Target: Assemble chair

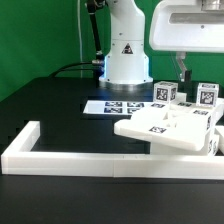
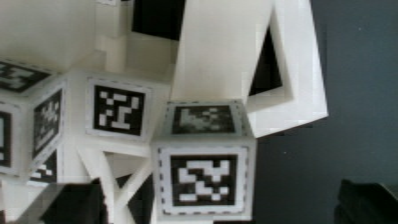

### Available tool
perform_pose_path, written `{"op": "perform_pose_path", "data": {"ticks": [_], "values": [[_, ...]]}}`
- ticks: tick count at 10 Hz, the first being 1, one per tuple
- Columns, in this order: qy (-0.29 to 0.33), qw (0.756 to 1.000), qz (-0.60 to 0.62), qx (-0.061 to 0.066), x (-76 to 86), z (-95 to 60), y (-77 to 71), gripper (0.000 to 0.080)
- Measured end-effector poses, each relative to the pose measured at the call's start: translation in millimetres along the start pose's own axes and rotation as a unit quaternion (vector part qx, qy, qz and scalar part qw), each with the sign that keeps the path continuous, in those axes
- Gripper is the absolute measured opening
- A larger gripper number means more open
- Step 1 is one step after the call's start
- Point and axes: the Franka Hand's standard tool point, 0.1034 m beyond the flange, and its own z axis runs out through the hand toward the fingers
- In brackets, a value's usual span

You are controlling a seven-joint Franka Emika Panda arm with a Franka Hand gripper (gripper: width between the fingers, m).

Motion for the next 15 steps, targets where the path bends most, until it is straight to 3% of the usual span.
{"op": "perform_pose_path", "data": {"ticks": [2,7,9,10,11,12,15], "values": [[0.002,1.000,-0.002,0.000,0.9,1.4,1.4,0.0648],[0.007,1.000,-0.004,-0.010,-3.2,21.6,3.2,0.0648],[0.007,1.000,-0.004,-0.010,-3.0,21.5,3.3,0.0626],[0.007,1.000,-0.003,-0.010,-2.9,21.6,3.6,0.0439],[0.007,1.000,-0.003,-0.010,-2.9,21.6,3.6,0.0439],[0.007,1.000,-0.003,-0.010,-2.8,21.5,3.7,0.0285],[0.007,1.000,0.006,-0.010,-2.8,21.5,3.8,0.0285]]}}
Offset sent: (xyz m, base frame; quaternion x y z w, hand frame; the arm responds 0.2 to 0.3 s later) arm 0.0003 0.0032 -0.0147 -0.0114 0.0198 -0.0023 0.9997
